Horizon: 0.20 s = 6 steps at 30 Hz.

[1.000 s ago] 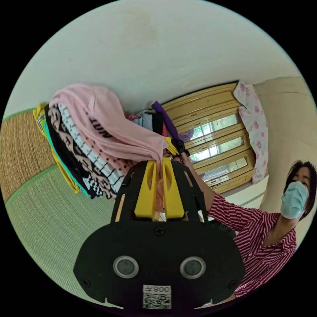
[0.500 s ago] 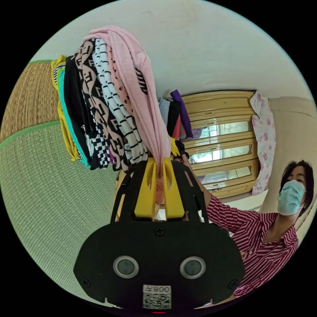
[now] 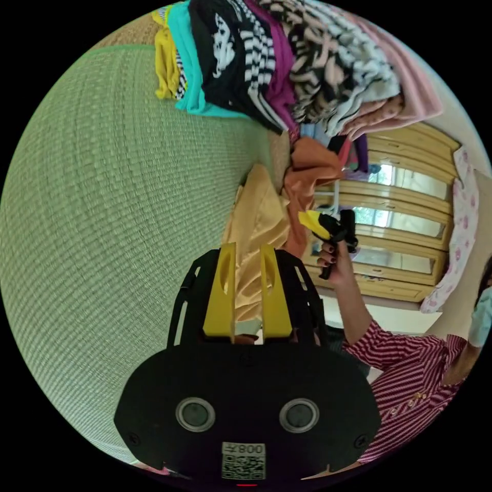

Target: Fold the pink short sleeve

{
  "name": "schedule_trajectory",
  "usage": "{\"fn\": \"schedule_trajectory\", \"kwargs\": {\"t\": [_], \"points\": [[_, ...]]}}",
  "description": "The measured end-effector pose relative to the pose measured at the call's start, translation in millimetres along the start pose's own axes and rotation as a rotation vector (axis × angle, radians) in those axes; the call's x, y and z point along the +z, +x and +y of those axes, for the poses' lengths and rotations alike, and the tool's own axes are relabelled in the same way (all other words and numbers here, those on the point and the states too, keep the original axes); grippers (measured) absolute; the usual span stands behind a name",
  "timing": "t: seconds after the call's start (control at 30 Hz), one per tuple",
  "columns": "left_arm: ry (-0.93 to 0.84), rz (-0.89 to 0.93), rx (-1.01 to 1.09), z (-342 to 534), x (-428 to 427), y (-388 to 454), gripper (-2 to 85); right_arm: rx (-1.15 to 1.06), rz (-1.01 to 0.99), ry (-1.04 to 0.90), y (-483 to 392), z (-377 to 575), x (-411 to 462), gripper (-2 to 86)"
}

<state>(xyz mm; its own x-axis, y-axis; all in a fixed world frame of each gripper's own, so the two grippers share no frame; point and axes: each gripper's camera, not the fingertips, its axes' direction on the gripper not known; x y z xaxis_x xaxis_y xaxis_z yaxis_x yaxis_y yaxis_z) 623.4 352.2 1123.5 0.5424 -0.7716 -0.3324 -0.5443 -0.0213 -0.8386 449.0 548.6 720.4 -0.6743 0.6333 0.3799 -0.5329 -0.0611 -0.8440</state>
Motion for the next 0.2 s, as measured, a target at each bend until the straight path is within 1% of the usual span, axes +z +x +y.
{"fn": "schedule_trajectory", "kwargs": {"t": [0.07, 0.13, 0.2], "points": [[-0.068, -0.037, 0.016, -12.0, 18.4, -6.2, 7.7, 0.008, 0.081, -0.040, 1.8, 3.8, 35.2, 7.7], [-0.129, -0.091, 0.029, -17.2, 33.6, -11.2, 6.3, 0.016, 0.121, -0.047, 3.2, 6.5, 56.9, 8.3], [-0.165, -0.085, 0.052, -13.8, 45.8, -15.8, 3.2, 0.026, 0.146, -0.053, 6.5, 8.7, 75.2, 9.0]]}}
